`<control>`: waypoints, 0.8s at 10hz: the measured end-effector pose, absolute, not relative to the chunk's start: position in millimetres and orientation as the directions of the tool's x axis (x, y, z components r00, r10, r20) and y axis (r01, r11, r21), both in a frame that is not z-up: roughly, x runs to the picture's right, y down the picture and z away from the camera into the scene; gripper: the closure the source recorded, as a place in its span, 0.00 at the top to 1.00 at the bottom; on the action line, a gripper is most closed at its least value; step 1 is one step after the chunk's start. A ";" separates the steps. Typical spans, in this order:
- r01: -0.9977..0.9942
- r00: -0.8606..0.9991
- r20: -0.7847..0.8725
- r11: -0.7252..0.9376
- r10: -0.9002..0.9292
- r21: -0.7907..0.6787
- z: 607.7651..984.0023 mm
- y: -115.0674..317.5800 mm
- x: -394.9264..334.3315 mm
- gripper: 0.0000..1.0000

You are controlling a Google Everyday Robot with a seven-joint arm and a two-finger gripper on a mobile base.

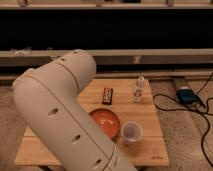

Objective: Wipe the white sponge on the table

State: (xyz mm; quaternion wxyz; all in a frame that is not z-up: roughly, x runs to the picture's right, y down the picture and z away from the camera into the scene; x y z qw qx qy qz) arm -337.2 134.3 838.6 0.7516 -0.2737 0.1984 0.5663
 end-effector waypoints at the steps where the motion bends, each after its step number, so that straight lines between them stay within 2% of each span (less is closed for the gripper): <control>1: -0.966 0.260 -0.615 0.191 0.744 -0.177 841.9 133.3 -322.8 0.00; 5: -0.975 0.220 -0.628 0.156 0.746 -0.157 846.3 137.2 -260.8 0.00; 8: -0.964 0.264 -0.629 0.175 0.732 -0.201 836.1 151.3 -226.2 0.00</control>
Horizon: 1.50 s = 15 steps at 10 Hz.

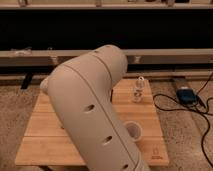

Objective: Wipe the white sponge on the table

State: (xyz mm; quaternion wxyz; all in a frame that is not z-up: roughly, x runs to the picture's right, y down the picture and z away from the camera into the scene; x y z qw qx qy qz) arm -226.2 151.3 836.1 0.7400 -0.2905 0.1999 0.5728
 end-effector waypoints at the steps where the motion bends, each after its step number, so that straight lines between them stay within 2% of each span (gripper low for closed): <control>1: -0.951 0.306 -0.626 0.204 0.717 -0.232 829.7 160.1 -221.1 0.00; 6: -0.820 0.571 -0.552 0.389 0.607 -0.421 783.0 214.3 -258.0 0.00; 9: -0.759 0.650 -0.512 0.447 0.562 -0.473 769.2 229.2 -283.6 0.00; 12: -0.758 0.650 -0.503 0.445 0.569 -0.477 768.2 225.1 -290.1 0.00; 15: -0.743 0.664 -0.469 0.443 0.583 -0.502 761.7 206.7 -336.6 0.00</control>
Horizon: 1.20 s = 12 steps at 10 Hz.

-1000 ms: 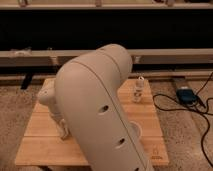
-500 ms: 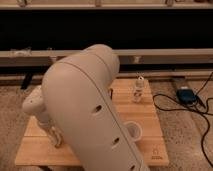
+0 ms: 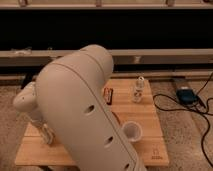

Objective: Wipe the white sponge on the table

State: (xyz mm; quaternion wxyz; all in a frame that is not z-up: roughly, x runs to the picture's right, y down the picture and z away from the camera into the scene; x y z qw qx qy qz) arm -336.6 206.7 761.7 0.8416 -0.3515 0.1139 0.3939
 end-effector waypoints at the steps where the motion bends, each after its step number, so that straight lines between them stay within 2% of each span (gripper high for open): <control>1: -0.739 0.666 -0.456 0.442 0.590 -0.509 758.5 199.7 -353.8 0.00; 3: -0.744 0.659 -0.444 0.436 0.608 -0.507 754.8 188.3 -370.3 0.02; 4: -0.755 0.645 -0.446 0.427 0.621 -0.497 754.4 182.6 -375.2 0.09; 10: -0.855 0.506 -0.456 0.356 0.733 -0.377 756.9 136.8 -339.9 0.68; 11: -0.864 0.489 -0.457 0.342 0.743 -0.369 757.5 132.7 -331.6 0.76; 12: -0.872 0.472 -0.454 0.326 0.755 -0.365 758.1 127.0 -319.6 0.80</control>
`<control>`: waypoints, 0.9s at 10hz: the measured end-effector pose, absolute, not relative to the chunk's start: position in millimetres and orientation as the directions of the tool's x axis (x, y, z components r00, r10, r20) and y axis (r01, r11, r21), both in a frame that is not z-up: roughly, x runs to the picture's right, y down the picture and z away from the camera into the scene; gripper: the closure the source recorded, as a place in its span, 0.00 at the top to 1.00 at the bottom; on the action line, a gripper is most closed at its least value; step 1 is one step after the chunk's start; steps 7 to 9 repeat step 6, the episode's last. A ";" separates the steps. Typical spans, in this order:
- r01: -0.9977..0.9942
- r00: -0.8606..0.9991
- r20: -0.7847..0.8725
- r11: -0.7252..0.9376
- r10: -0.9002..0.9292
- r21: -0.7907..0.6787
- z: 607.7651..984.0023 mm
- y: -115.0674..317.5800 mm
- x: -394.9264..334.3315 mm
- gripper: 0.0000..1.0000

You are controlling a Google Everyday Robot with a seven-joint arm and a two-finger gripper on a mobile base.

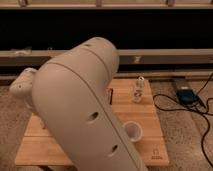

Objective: Wipe the white sponge on the table

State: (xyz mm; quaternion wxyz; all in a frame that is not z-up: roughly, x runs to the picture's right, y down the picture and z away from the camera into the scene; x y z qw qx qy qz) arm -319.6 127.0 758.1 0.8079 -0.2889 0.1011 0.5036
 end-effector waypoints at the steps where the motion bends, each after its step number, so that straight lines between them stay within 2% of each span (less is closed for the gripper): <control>1: -0.878 0.458 -0.450 0.309 0.767 -0.366 757.3 123.1 -308.6 0.80; 9: -0.881 0.447 -0.417 0.309 0.791 -0.359 746.5 122.6 -291.1 0.80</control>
